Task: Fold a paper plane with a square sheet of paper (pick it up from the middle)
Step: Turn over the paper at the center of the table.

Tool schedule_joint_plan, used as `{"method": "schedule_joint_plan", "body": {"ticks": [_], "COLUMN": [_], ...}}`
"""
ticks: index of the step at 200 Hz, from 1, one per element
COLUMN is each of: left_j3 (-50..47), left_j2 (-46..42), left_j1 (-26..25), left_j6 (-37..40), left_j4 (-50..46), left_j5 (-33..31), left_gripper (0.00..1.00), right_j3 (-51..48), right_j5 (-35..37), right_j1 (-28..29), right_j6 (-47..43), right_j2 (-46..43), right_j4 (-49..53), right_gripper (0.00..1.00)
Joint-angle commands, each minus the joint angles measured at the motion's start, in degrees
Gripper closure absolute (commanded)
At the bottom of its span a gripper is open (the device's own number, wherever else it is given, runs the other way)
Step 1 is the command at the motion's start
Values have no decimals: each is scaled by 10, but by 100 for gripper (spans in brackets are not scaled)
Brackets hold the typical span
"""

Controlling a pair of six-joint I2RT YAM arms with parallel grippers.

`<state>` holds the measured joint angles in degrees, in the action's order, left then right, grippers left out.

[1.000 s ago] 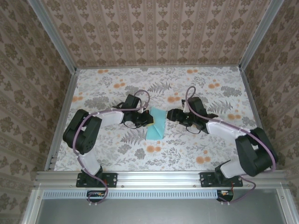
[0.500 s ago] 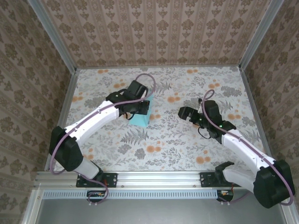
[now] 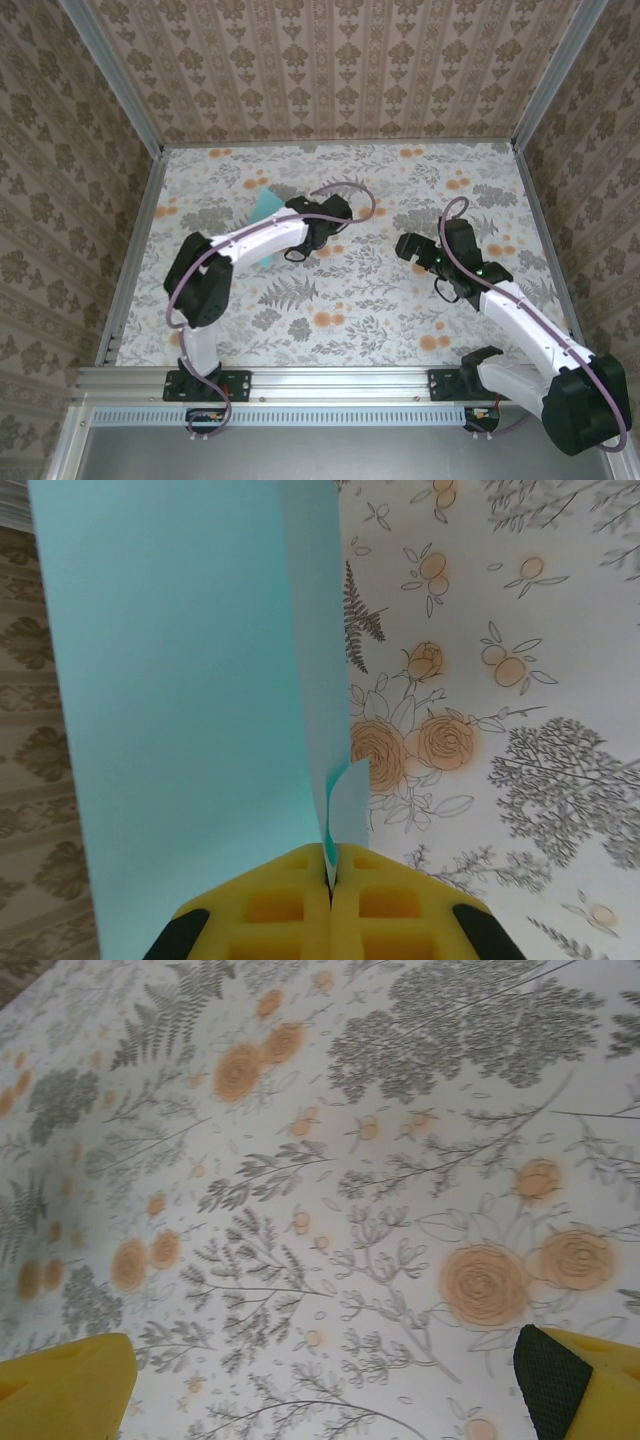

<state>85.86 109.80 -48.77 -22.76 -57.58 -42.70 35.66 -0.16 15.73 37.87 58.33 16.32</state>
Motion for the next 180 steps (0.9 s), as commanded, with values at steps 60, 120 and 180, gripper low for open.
{"method": "schedule_joint_plan", "body": {"ticks": [60, 120, 180], "left_j3": [48, 28, 17], "left_j2": [108, 101, -25], "left_j1": [-47, -46, -33], "left_j6": [-51, -43, -30], "left_j4": [-1, 48, 128], "left_j5": [31, 142, 358], "left_gripper": [97, 81, 52], "right_j3": [22, 33, 51], "right_j5": [70, 59, 23], "right_j1": [-29, -36, -37], "right_j6": [8, 18, 12], "right_j2": [10, 29, 47], "right_j4": [75, 77, 73], "right_gripper": [0, 0, 0]}}
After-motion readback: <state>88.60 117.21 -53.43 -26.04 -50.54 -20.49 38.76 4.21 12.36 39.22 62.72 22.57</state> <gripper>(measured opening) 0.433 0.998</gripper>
